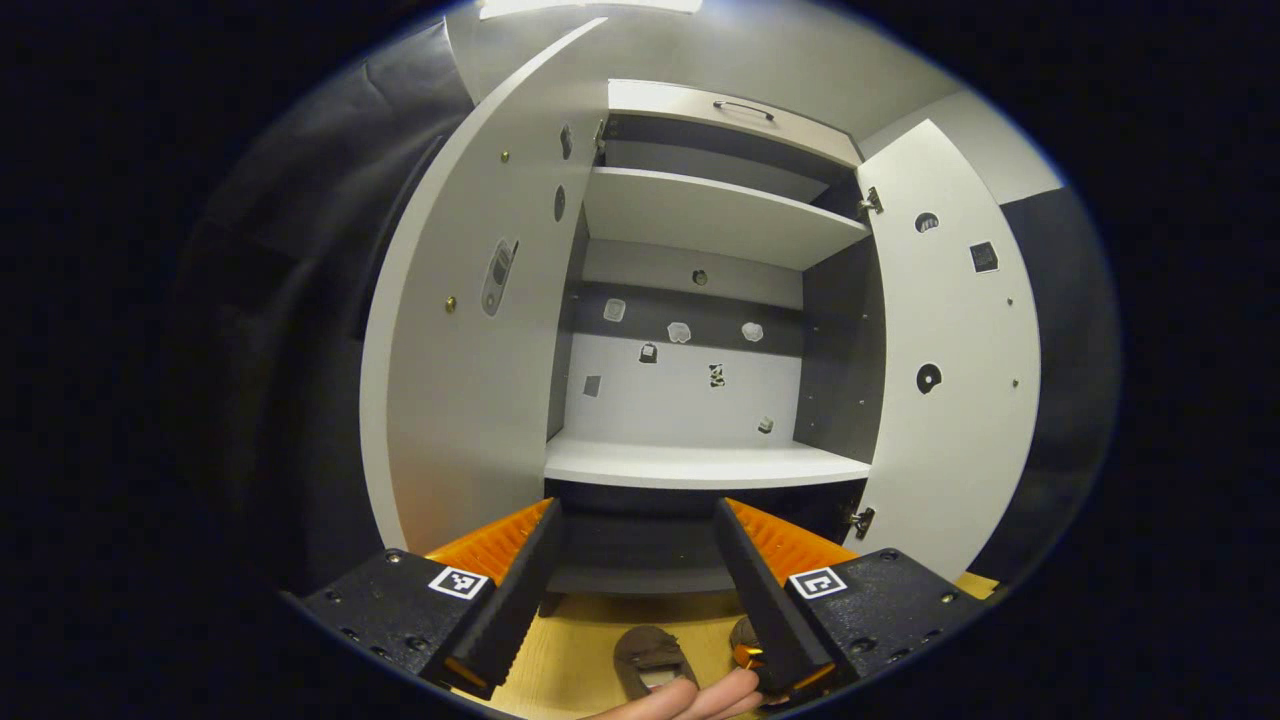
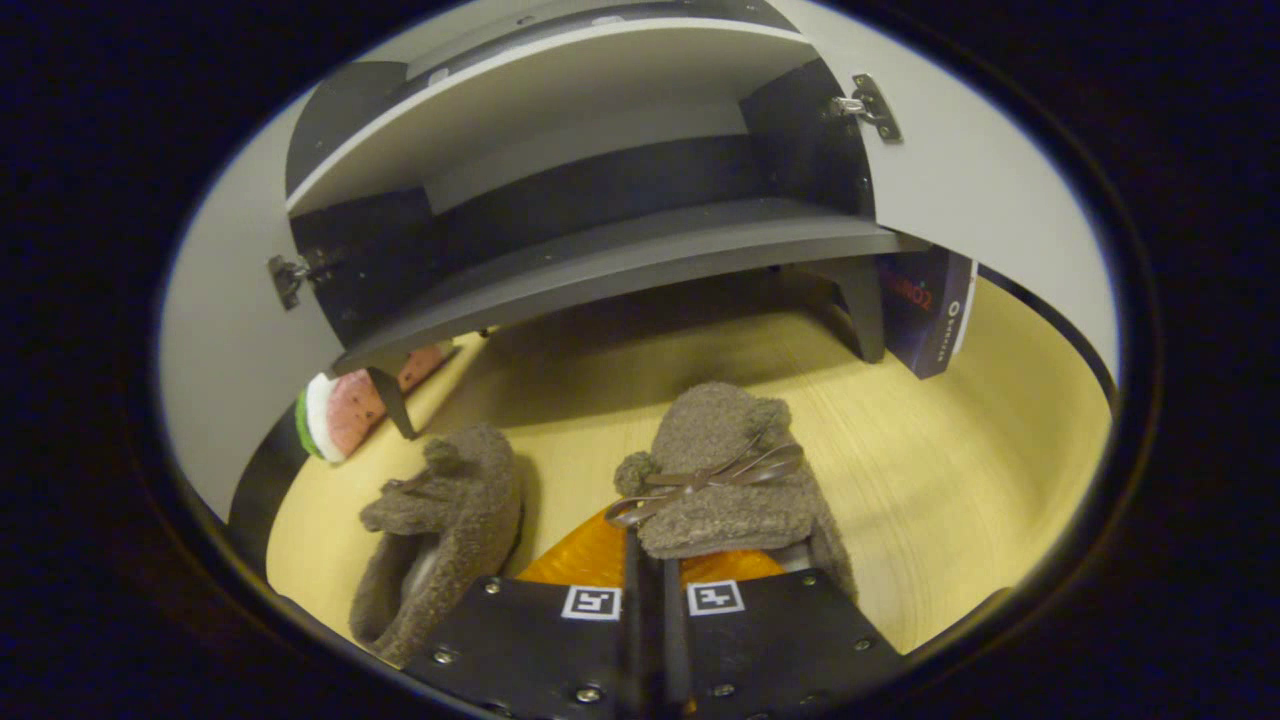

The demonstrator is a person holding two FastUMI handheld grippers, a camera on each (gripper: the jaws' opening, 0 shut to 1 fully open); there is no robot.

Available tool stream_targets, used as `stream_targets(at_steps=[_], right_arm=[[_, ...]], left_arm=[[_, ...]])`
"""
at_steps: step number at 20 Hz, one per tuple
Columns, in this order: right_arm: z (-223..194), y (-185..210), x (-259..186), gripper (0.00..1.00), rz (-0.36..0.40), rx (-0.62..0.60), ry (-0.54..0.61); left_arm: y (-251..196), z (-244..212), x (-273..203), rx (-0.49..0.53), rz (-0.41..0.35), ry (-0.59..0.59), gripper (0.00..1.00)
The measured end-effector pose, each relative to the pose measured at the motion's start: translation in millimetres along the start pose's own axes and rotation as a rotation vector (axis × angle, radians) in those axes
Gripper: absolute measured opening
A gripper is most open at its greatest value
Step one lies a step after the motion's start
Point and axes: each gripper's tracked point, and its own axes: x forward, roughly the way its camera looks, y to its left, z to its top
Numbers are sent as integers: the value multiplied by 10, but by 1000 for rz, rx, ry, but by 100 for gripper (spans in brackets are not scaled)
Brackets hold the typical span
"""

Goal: Grab one shoe with the right hand and put it into the shoe cabinet, grab the other shoe with the left hand and put it into the shoe cabinet; then close the right door with the right hand and the left door with the left hand.

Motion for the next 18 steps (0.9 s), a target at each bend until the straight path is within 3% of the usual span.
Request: stream_targets(at_steps=[2,3,4,8,18], right_arm=[[-6,52,-66,10,32,-72,-51],[57,84,-335,10,32,-59,-61],[-1,123,-150,1,47,-71,-52],[221,120,-361,0,47,-113,-119],[1882,291,-1580,1,11,-280,-408]], left_arm=[[6,-41,-23,13,-2,-1,94],[2,-46,-35,12,-8,-5,94],[3,-59,-58,12,-14,-2,94],[16,-120,-132,37,-30,-2,94],[190,-292,-189,32,-1,33,94]])
